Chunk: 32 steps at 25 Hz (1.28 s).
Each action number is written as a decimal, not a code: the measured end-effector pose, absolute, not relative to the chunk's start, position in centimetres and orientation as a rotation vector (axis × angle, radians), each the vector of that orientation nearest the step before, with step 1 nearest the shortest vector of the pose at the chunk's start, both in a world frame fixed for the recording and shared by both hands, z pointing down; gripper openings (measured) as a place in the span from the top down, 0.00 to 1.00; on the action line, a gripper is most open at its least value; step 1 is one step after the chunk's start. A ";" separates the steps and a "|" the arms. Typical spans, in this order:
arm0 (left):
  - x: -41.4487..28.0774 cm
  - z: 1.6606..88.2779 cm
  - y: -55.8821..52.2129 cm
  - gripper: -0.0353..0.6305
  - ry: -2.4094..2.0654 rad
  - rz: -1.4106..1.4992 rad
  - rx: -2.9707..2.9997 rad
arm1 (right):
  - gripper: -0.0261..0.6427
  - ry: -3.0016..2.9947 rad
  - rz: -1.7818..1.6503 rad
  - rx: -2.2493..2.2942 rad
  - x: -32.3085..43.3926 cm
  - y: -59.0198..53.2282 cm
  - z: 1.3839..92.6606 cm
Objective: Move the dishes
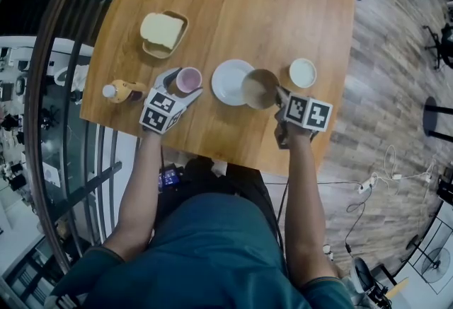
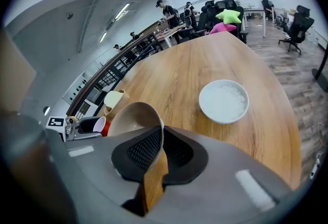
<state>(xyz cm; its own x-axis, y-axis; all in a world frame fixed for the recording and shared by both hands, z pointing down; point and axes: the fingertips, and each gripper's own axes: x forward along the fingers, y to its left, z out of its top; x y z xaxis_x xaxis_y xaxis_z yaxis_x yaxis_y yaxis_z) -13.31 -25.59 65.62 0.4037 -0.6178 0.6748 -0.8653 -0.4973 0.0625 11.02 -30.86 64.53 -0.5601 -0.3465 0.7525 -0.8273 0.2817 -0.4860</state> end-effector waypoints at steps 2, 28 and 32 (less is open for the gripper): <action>-13.4 65.7 -25.6 0.42 -1.273 0.832 2.259 | 0.92 -2.038 1.238 1.066 11.8 -30.9 64.5; -13.4 66.6 -25.8 0.41 -1.253 0.836 2.257 | 0.92 -1.926 1.328 1.193 19.8 -29.2 65.7; -13.4 66.5 -25.6 0.41 -1.246 0.834 2.266 | 0.92 -1.892 1.348 1.207 20.8 -28.6 66.7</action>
<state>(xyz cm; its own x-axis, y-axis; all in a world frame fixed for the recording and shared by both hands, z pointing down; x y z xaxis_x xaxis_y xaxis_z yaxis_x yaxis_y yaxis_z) -13.36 -25.59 66.50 0.4183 -0.6044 0.6780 -0.8573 -0.5093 0.0748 20.84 -28.56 66.72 -0.4694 -0.3645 0.8042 -0.8792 0.1087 -0.4639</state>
